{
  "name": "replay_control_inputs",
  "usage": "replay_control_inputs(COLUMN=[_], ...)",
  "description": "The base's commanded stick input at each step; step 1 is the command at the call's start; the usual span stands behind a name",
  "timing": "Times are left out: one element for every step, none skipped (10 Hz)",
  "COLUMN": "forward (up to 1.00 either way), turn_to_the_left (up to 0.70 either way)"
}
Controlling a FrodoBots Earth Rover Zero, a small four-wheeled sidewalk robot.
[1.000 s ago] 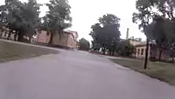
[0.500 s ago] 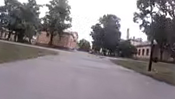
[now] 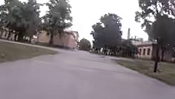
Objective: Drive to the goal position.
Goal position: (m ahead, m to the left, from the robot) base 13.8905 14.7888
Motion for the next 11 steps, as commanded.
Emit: replay_control_inputs(forward=[0.85, 0.85, 0.85, 0.85, 0.85, 0.85, 0.85, 0.85, 0.85, 0.85, 0.85], turn_to_the_left=[0.00, 0.00, 0.00, 0.00, 0.00, 0.00, 0.00, 0.00, 0.00, 0.00, 0.00])
